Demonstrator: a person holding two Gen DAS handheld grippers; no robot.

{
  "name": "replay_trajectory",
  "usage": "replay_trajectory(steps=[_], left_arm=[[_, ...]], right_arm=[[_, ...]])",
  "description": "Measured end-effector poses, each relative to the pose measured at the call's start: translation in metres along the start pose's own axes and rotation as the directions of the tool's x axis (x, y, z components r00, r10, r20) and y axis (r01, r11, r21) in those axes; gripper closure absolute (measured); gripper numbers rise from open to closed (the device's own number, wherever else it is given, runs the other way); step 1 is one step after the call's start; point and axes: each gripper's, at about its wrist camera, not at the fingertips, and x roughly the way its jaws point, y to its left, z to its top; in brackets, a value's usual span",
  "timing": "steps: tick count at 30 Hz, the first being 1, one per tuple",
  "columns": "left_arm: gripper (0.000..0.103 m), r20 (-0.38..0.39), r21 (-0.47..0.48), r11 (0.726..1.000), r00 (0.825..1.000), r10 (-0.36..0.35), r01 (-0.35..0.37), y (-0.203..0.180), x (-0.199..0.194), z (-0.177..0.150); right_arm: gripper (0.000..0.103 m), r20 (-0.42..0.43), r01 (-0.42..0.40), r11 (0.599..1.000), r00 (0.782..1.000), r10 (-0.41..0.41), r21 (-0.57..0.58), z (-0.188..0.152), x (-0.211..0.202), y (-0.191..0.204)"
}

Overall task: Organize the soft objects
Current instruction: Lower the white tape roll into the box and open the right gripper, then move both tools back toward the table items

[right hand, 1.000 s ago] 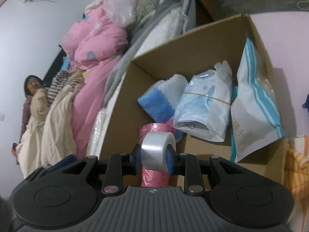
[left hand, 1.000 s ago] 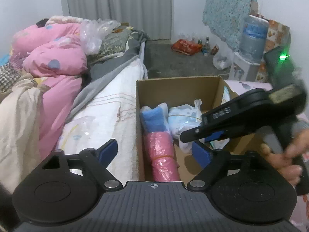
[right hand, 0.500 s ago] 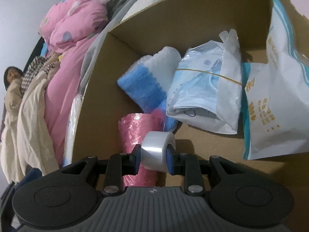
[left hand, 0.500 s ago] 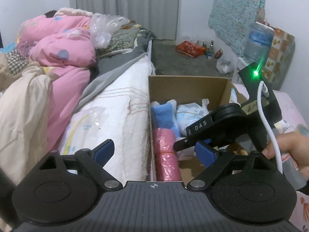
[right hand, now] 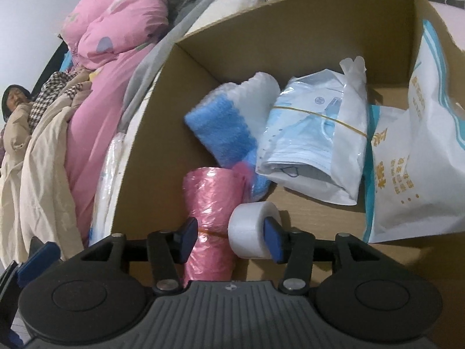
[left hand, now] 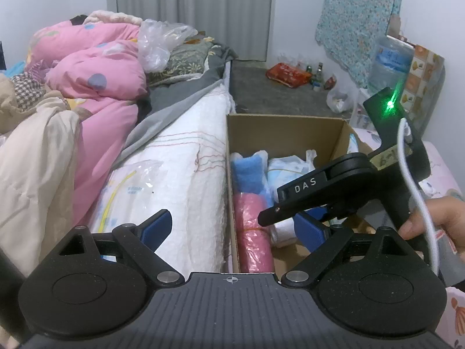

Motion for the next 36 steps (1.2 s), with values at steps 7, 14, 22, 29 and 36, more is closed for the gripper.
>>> replay_trajectory(steps=[7,14,22,29,36], left_arm=[[0.011,0.000,-0.001,1.000,1.000,-0.001,0.001,0.000,-0.001,0.000],[0.010,0.002,0.000,1.000,1.000,0.000,0.000,0.000,-0.002,-0.001],[0.010,0.001,0.000,1.000,1.000,0.000,0.000,0.000,-0.003,-0.001],[0.010,0.020,-0.005,1.000,1.000,-0.016,0.016,-0.008,-0.016,-0.001],[0.010,0.059,0.026,0.998,0.997,-0.056,0.055,-0.024,-0.041,-0.003]], right_arm=[[0.019,0.004,-0.005,1.000,1.000,0.005,-0.022,-0.004,-0.007,0.003],[0.019,0.035,0.005,1.000,0.999,-0.004,-0.028,-0.006,-0.019,0.000],[0.019,0.078,-0.025,0.999,0.997,0.028,-0.040,-0.009,-0.037,-0.003],[0.019,0.183,-0.131,0.988,0.973,0.144,-0.082,-0.025,-0.096,-0.004],[0.019,0.267,-0.267,0.954,0.917,0.295,-0.138,-0.077,-0.177,-0.022]])
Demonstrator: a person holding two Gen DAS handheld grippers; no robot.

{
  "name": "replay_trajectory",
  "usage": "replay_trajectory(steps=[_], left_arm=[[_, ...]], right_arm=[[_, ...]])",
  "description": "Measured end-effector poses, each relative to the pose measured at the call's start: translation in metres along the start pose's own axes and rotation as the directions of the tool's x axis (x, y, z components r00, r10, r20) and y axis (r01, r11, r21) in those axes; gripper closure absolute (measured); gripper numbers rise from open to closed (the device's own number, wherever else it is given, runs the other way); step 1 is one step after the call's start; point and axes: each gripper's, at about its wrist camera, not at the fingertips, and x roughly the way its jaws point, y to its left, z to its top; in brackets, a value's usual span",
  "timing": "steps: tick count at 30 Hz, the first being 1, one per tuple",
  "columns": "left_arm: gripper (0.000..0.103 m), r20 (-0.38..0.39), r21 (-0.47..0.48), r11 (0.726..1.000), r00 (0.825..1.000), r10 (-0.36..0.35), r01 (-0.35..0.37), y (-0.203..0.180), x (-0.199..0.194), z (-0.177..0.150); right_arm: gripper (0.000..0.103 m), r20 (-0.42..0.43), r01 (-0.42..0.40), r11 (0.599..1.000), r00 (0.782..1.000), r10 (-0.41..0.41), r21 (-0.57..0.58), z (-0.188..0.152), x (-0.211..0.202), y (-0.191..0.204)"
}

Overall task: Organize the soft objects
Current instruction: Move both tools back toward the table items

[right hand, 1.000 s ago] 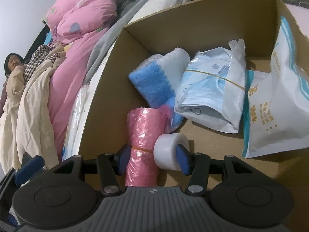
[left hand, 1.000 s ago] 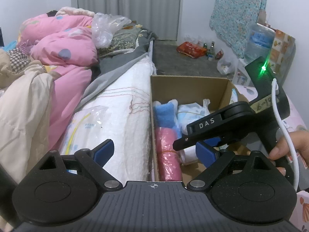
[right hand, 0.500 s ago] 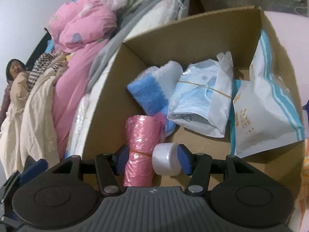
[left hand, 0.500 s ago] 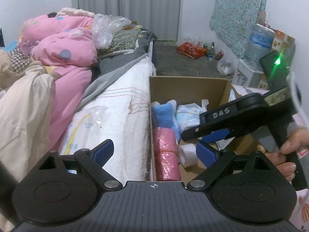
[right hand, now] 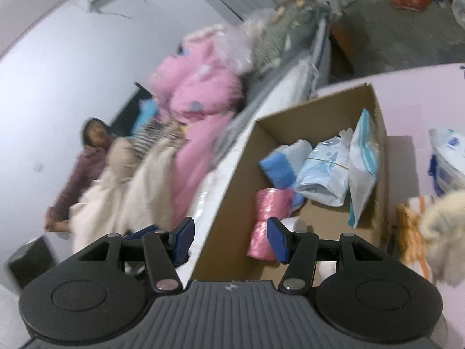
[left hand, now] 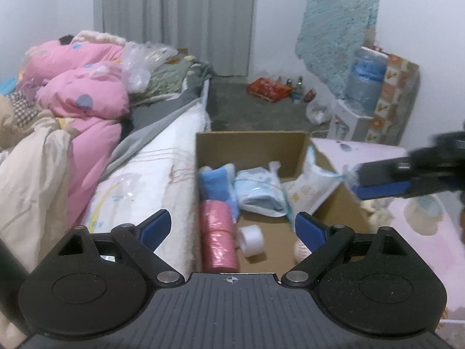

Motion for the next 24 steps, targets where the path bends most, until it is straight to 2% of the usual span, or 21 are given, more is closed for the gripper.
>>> replay_trajectory(steps=[3,6,10,13,15,20,24], left_arm=[[0.009,0.014,0.008,1.000,0.999,-0.028,0.028,-0.010,-0.012,-0.001],[0.008,0.023,0.019,0.998,0.997,-0.068,0.068,-0.023,-0.021,-0.004],[0.008,0.013,0.063,0.989,0.991,-0.137,0.136,-0.050,-0.024,-0.009],[0.007,-0.011,0.108,0.977,0.983,-0.185,0.185,-0.075,-0.017,-0.009],[0.007,-0.027,0.137,0.969,0.979,-0.203,0.205,-0.094,-0.009,-0.008],[0.007,-0.065,0.171,0.956,0.971,-0.228,0.236,-0.131,0.021,-0.008],[0.008,-0.077,0.204,0.957,0.978,-0.194,0.205,-0.155,0.048,-0.008]], right_arm=[[0.019,0.060,-0.038,0.999,0.997,0.038,-0.008,-0.017,-0.047,0.000],[0.019,0.139,-0.042,0.999,0.989,0.043,-0.017,-0.036,-0.094,-0.005],[0.019,0.244,0.007,1.000,0.970,-0.004,-0.011,-0.055,-0.148,-0.018],[0.019,0.305,0.068,0.998,0.950,-0.062,-0.006,-0.065,-0.173,-0.029],[0.019,0.327,0.102,0.995,0.940,-0.098,0.003,-0.070,-0.181,-0.041],[0.019,0.302,0.161,0.986,0.938,-0.168,0.049,-0.073,-0.161,-0.083],[0.019,0.255,0.190,0.979,0.945,-0.202,0.072,-0.069,-0.133,-0.118]])
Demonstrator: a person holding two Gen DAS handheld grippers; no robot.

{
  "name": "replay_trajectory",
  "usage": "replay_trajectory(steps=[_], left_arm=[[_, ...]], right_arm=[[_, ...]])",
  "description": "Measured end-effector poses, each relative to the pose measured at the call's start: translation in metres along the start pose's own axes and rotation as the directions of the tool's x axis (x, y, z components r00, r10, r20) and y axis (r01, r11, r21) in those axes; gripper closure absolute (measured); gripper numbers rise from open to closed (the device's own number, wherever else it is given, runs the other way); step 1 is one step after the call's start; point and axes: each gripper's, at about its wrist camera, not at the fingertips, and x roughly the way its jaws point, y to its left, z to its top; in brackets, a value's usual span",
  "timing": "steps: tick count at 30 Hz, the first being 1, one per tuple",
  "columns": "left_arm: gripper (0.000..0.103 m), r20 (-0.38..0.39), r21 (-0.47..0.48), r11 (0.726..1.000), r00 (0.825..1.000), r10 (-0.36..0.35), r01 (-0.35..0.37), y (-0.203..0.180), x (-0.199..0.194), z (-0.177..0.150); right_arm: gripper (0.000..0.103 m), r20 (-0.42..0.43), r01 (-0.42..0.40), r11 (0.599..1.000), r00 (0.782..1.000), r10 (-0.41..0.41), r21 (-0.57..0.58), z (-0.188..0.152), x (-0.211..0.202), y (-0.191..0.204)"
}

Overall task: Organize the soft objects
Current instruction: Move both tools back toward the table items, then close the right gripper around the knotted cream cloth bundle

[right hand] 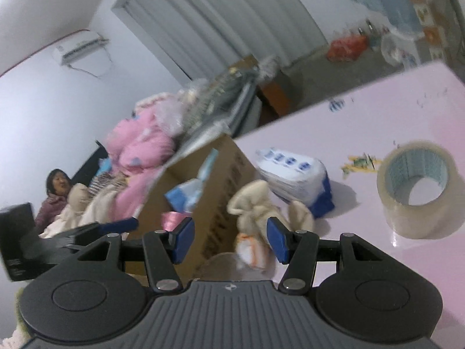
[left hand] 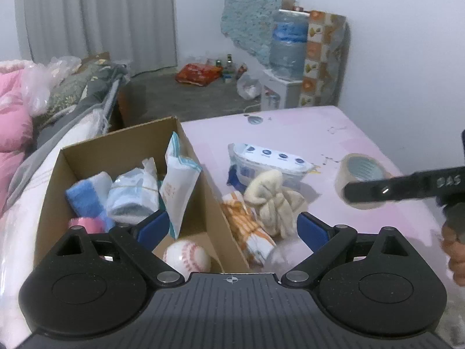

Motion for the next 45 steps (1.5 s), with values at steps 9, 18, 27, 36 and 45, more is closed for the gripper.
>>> replay_trajectory(steps=[9,18,27,36,45], left_arm=[[0.008,0.017,-0.068,0.997,0.999,0.033,-0.031,0.003,0.015,0.004],[0.008,0.044,-0.122,0.992,0.999,0.024,-0.019,0.011,-0.003,-0.006],[0.008,0.102,-0.187,0.982,0.995,0.021,-0.001,0.014,-0.027,-0.022],[0.008,0.130,-0.198,0.979,0.991,-0.021,0.047,0.009,-0.038,-0.036],[0.006,0.165,-0.100,0.966,0.961,-0.221,0.240,-0.017,-0.051,-0.043]], right_arm=[[0.019,-0.093,-0.009,0.998,0.996,0.003,-0.063,0.017,0.077,-0.009],[0.019,-0.150,0.025,0.987,0.987,-0.049,-0.158,0.018,0.122,-0.005],[0.035,-0.114,0.055,0.965,0.990,-0.087,-0.258,0.010,0.116,0.005],[0.038,0.022,0.062,0.973,0.998,-0.059,-0.222,0.015,0.064,0.003],[0.038,0.059,-0.240,0.963,0.967,0.248,-0.124,-0.001,-0.026,0.027]])
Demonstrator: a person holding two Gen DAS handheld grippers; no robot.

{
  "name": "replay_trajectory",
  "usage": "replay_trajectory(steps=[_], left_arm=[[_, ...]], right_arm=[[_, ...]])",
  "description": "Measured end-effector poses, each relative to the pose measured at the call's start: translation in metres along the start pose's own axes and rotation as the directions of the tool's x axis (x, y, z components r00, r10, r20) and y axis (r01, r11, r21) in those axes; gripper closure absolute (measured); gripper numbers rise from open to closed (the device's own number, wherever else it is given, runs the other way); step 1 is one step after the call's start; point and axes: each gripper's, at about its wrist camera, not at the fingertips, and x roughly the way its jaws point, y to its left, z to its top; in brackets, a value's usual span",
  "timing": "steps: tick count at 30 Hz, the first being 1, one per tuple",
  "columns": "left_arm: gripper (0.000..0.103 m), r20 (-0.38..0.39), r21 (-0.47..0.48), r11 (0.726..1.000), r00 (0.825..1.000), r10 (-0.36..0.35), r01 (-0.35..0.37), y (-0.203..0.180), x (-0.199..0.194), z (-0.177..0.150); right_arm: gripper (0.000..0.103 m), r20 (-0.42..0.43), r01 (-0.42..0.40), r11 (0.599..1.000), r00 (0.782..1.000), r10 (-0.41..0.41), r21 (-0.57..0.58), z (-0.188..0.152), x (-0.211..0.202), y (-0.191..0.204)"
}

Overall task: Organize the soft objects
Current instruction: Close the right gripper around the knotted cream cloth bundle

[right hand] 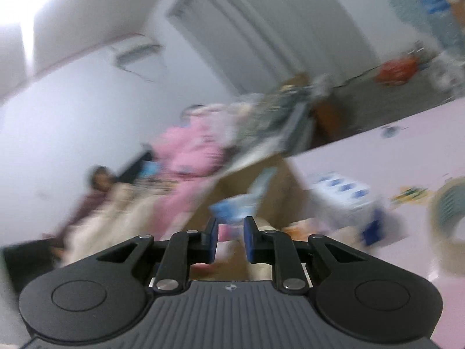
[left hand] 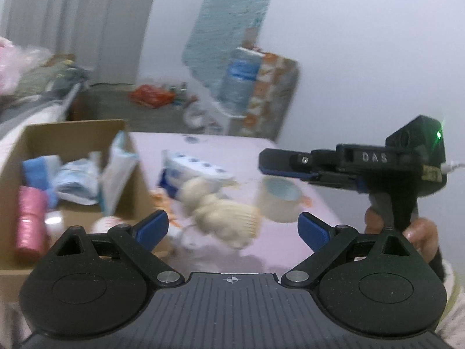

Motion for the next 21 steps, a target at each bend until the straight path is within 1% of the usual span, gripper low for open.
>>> replay_trajectory(steps=[1,3,5,10,14,17,21], left_arm=[[0.006,0.005,-0.004,1.000,1.000,-0.031,0.031,-0.002,-0.001,-0.001],[0.006,0.005,-0.005,0.999,0.999,-0.054,0.054,-0.004,0.000,-0.003],[0.006,-0.007,-0.014,0.999,0.999,-0.048,0.048,-0.003,0.003,-0.007],[0.006,-0.050,-0.064,0.996,0.997,-0.062,0.059,0.009,0.006,-0.018],[0.006,-0.058,-0.074,0.996,0.997,-0.047,0.043,0.017,0.000,-0.027],[0.006,-0.054,-0.083,0.996,0.998,-0.042,0.038,0.020,-0.006,-0.033],[0.006,-0.061,-0.079,0.996,0.997,-0.042,0.037,0.022,-0.010,-0.037]], right_arm=[[0.038,0.007,-0.007,1.000,1.000,0.007,-0.014,-0.003,-0.005,0.007],[0.038,0.016,0.024,0.998,1.000,-0.023,-0.055,-0.009,-0.009,0.018],[0.038,0.018,0.044,0.998,0.999,-0.044,-0.049,-0.011,-0.012,0.017],[0.038,0.017,0.114,0.993,0.993,-0.113,-0.014,-0.016,-0.017,0.002],[0.038,-0.015,0.169,0.984,0.985,-0.170,-0.049,-0.021,-0.009,-0.001],[0.035,-0.059,0.190,0.977,0.979,-0.196,-0.099,-0.026,0.009,0.002],[0.035,-0.113,0.206,0.947,0.965,-0.239,-0.245,-0.029,0.040,0.016]])
